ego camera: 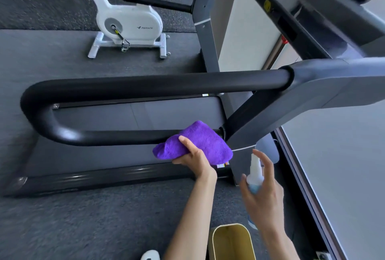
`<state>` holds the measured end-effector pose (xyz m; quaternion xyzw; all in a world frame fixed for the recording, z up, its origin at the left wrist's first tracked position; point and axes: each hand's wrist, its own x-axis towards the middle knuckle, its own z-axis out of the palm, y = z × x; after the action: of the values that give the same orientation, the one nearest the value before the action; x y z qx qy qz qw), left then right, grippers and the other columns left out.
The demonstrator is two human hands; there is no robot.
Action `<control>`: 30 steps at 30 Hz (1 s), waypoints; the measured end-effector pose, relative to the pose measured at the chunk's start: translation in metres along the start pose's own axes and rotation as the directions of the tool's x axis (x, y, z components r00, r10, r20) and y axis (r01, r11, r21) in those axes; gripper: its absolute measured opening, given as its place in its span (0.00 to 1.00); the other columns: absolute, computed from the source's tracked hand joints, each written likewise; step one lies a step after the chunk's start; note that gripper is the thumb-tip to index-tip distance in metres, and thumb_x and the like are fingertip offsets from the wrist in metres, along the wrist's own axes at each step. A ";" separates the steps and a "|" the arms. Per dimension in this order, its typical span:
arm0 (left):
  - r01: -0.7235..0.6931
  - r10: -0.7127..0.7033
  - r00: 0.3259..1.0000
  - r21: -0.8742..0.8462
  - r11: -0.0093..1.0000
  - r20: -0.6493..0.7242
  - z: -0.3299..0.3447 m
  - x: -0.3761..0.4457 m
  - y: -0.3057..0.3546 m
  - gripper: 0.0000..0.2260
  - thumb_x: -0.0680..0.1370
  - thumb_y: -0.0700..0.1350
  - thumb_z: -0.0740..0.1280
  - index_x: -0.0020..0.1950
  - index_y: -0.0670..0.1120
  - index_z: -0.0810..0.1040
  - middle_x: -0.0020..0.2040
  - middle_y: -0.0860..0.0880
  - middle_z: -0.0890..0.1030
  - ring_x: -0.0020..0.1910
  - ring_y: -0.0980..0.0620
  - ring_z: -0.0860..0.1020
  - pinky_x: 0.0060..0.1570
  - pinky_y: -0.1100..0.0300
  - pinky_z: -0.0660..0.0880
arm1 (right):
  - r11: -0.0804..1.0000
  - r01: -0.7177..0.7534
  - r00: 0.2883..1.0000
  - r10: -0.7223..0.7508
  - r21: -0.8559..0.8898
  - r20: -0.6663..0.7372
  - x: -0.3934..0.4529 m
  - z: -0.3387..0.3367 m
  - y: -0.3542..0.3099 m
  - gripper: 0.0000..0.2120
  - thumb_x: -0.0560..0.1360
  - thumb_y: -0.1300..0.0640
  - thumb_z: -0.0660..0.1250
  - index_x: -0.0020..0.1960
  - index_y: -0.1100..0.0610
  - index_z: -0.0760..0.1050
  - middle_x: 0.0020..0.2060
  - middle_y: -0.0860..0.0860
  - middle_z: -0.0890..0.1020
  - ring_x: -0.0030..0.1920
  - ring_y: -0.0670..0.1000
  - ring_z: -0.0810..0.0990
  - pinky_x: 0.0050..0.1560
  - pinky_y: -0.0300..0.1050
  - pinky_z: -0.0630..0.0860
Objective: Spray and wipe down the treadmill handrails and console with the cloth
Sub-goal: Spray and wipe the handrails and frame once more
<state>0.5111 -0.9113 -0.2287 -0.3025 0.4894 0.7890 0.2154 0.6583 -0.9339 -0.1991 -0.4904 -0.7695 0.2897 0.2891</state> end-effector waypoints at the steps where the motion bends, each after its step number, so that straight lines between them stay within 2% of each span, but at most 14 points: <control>1: 0.050 -0.050 0.998 -0.015 0.999 0.023 0.006 -0.002 -0.003 0.33 0.75 0.61 0.66 0.69 0.48 0.53 0.65 0.49 0.66 0.59 0.49 0.72 0.59 0.53 0.70 | 1.000 -0.008 1.000 0.008 -0.003 0.006 0.000 -0.001 0.004 0.30 0.71 0.63 0.71 0.64 0.40 0.65 0.35 0.43 0.75 0.30 0.43 0.72 0.34 0.41 0.67; 3: 0.097 -0.095 0.994 -0.044 0.994 0.045 0.016 -0.006 -0.009 0.43 0.71 0.60 0.71 0.74 0.50 0.47 0.63 0.53 0.67 0.57 0.54 0.73 0.60 0.54 0.70 | 1.000 -0.018 1.000 0.018 0.006 0.020 0.001 -0.004 0.009 0.30 0.71 0.63 0.71 0.64 0.40 0.65 0.31 0.41 0.73 0.29 0.43 0.71 0.33 0.40 0.66; 4: 0.082 -0.080 0.996 -0.059 0.995 0.043 0.018 -0.007 -0.011 0.44 0.70 0.57 0.74 0.74 0.52 0.49 0.62 0.55 0.68 0.54 0.57 0.74 0.56 0.57 0.71 | 1.000 -0.020 0.999 0.020 0.011 0.028 0.002 -0.004 0.011 0.30 0.71 0.63 0.71 0.64 0.40 0.65 0.30 0.40 0.72 0.28 0.44 0.71 0.32 0.38 0.66; 6: 0.056 -0.053 0.998 -0.091 0.994 0.032 0.019 -0.006 -0.017 0.40 0.67 0.52 0.78 0.71 0.54 0.57 0.62 0.56 0.72 0.48 0.63 0.76 0.50 0.60 0.71 | 1.000 -0.011 0.999 0.010 0.013 0.039 0.004 -0.003 0.013 0.29 0.71 0.63 0.71 0.64 0.40 0.66 0.31 0.39 0.71 0.28 0.43 0.71 0.32 0.36 0.65; 10: 0.107 -0.108 0.994 -0.129 0.986 0.000 0.019 0.004 -0.016 0.36 0.63 0.52 0.81 0.66 0.53 0.67 0.59 0.53 0.77 0.50 0.55 0.78 0.48 0.56 0.74 | 0.999 0.019 0.998 -0.021 0.042 0.052 0.010 0.001 0.012 0.30 0.71 0.64 0.71 0.64 0.40 0.65 0.36 0.40 0.72 0.32 0.44 0.70 0.36 0.39 0.66; 14: 0.117 -0.120 0.993 -0.139 0.983 -0.012 0.016 0.011 -0.011 0.31 0.62 0.51 0.81 0.61 0.52 0.71 0.55 0.54 0.79 0.47 0.55 0.80 0.43 0.56 0.77 | 0.996 0.077 0.995 -0.079 0.050 0.060 0.017 0.002 0.008 0.30 0.70 0.64 0.71 0.65 0.42 0.66 0.37 0.36 0.73 0.32 0.42 0.73 0.37 0.39 0.67; 17: 0.054 -0.059 0.998 -0.121 0.991 -0.036 0.007 0.018 -0.002 0.25 0.64 0.51 0.80 0.56 0.50 0.75 0.54 0.53 0.82 0.48 0.54 0.82 0.46 0.56 0.80 | 0.993 0.105 0.991 -0.109 0.055 0.075 0.021 0.005 0.006 0.30 0.70 0.64 0.71 0.66 0.43 0.66 0.36 0.35 0.73 0.36 0.41 0.74 0.36 0.30 0.66; 19: -0.032 0.023 0.997 -0.123 0.992 -0.076 -0.005 0.033 0.014 0.22 0.65 0.52 0.79 0.54 0.50 0.76 0.52 0.53 0.83 0.46 0.55 0.83 0.45 0.57 0.81 | 0.990 0.122 0.988 -0.127 0.065 0.085 0.022 0.008 0.005 0.30 0.70 0.64 0.71 0.66 0.43 0.66 0.34 0.36 0.73 0.36 0.41 0.74 0.34 0.27 0.67; 22: -0.151 0.137 0.987 -0.177 0.973 -0.086 -0.016 0.050 0.030 0.27 0.67 0.52 0.78 0.61 0.46 0.75 0.56 0.51 0.82 0.52 0.52 0.82 0.53 0.51 0.80 | 0.988 0.128 0.985 -0.137 0.088 0.107 0.023 0.012 0.004 0.31 0.70 0.65 0.71 0.66 0.42 0.66 0.34 0.37 0.73 0.35 0.42 0.75 0.34 0.26 0.67; 24: -0.166 0.151 0.984 -0.196 0.966 -0.093 -0.011 0.046 0.024 0.31 0.67 0.53 0.78 0.65 0.47 0.72 0.58 0.53 0.81 0.53 0.54 0.81 0.55 0.53 0.79 | 0.987 0.126 0.985 -0.136 0.102 0.105 0.026 0.015 0.005 0.31 0.71 0.65 0.71 0.65 0.42 0.66 0.33 0.37 0.74 0.35 0.43 0.75 0.33 0.26 0.67; 27: -0.070 0.068 0.998 -0.185 0.980 -0.016 0.006 0.022 -0.008 0.36 0.63 0.59 0.78 0.66 0.50 0.70 0.59 0.54 0.80 0.53 0.57 0.81 0.55 0.54 0.78 | 0.985 0.127 0.988 -0.136 0.115 0.077 0.030 0.017 0.005 0.30 0.70 0.66 0.71 0.65 0.44 0.67 0.29 0.39 0.73 0.33 0.44 0.74 0.31 0.27 0.67; 30: 0.052 -0.037 0.994 -0.156 0.986 0.103 0.018 -0.001 -0.039 0.40 0.58 0.60 0.80 0.66 0.52 0.69 0.58 0.53 0.81 0.51 0.55 0.82 0.48 0.56 0.81 | 0.987 0.113 0.991 -0.120 0.116 0.055 0.031 0.017 0.007 0.31 0.69 0.66 0.72 0.64 0.43 0.67 0.28 0.40 0.73 0.33 0.43 0.74 0.32 0.28 0.67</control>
<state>0.5315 -0.8787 -0.2470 -0.2898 0.4070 0.8345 0.2324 0.6395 -0.9054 -0.2105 -0.4182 -0.7878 0.3304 0.3089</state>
